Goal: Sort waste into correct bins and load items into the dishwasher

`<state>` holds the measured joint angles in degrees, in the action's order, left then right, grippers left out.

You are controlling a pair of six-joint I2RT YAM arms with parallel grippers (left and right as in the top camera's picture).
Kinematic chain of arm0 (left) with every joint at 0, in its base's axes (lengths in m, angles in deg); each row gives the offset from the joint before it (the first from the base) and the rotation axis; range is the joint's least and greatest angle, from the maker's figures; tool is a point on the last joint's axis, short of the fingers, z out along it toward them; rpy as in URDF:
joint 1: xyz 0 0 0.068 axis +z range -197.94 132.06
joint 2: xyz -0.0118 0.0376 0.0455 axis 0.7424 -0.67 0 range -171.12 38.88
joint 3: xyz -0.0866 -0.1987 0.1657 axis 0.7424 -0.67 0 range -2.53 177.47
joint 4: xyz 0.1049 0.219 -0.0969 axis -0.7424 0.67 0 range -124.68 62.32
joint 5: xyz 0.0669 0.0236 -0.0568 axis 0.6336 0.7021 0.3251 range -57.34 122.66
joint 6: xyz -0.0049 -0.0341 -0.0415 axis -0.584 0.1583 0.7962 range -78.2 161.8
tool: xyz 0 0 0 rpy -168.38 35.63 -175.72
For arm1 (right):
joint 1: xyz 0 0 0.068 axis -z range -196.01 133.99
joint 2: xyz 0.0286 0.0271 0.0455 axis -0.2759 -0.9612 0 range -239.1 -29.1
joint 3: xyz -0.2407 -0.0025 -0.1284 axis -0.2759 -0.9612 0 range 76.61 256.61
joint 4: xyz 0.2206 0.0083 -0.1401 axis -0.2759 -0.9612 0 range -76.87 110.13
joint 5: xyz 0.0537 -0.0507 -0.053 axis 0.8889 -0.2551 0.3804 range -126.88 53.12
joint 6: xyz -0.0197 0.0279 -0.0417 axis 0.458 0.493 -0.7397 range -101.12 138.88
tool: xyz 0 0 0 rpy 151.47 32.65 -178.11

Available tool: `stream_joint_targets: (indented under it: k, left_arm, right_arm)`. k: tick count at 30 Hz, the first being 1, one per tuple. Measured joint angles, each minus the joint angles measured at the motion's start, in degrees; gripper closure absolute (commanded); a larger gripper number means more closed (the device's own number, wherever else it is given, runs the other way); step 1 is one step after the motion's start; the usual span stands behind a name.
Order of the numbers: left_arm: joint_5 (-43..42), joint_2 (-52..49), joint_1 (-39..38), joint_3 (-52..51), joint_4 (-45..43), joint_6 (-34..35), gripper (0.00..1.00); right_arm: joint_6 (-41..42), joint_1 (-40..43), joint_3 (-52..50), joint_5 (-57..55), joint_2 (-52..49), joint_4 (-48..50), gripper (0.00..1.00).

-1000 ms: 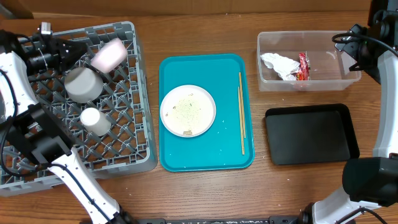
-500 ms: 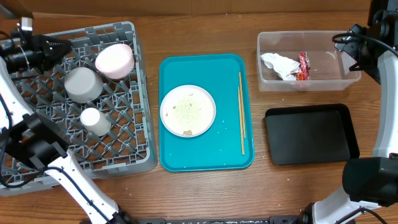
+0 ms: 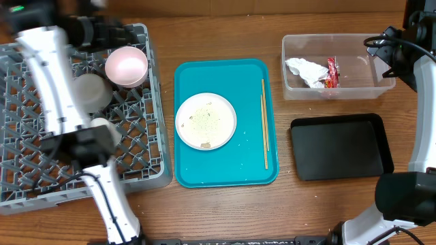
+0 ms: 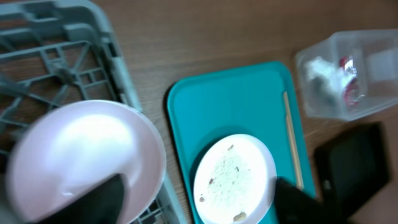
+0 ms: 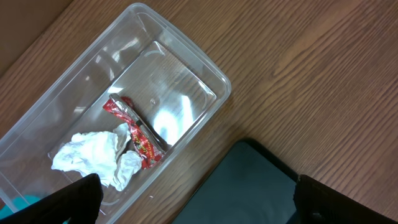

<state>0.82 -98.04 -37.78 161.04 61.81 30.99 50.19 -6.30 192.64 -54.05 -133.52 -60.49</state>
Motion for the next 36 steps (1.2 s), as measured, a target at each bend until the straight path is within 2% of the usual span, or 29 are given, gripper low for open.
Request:
stream_joint_targets:
  k: [1,6,10,13,15,24,26,30,34,36]
  left_arm:
    - [3.37,0.0,-3.06,0.0,0.0,0.02,0.0]
    - [18.86,0.0,-13.42,-0.02,0.04,3.58,0.0]
    - [30.91,0.0,-18.25,-0.44,-0.04,8.0,0.07]
    - [36.96,0.0,-19.5,-2.25,-1.05,10.93,0.15]
    - [39.78,0.0,-19.39,-4.37,-2.21,12.5,0.15]
    - [44.33,0.0,-16.26,-17.0,-9.44,15.17,0.15]
    - [44.52,0.0,-15.8,-19.02,-11.04,15.19,0.18]
    - [44.52,0.0,-15.69,-22.05,-12.76,15.23,0.34]
    - [44.5,0.0,-15.74,-24.85,-13.86,15.23,0.45]
    - [44.46,0.0,-15.74,-25.86,-13.86,15.26,0.54]
  right_arm:
    - [-0.02,0.0,0.0,0.02,0.0,0.0,0.0]
    - [-0.02,0.0,0.0,0.02,0.0,0.0,0.0]
    - [-0.02,0.0,0.0,0.04,0.0,0.0,0.0]
    - [0.0,0.0,0.0,0.0,0.0,-0.02,0.0]
    - [-0.02,0.0,0.0,0.02,0.0,0.02,0.0]
    - [-0.02,0.0,0.0,0.02,0.0,0.0,0.0]
    - [-0.02,0.0,0.0,0.0,0.0,-0.04,0.0]
    - [0.0,0.0,0.0,0.02,0.0,0.0,0.0]
    - [0.0,0.0,0.0,0.02,0.0,0.02,0.0]
    - [0.0,0.0,0.0,0.02,0.0,0.0,0.0]
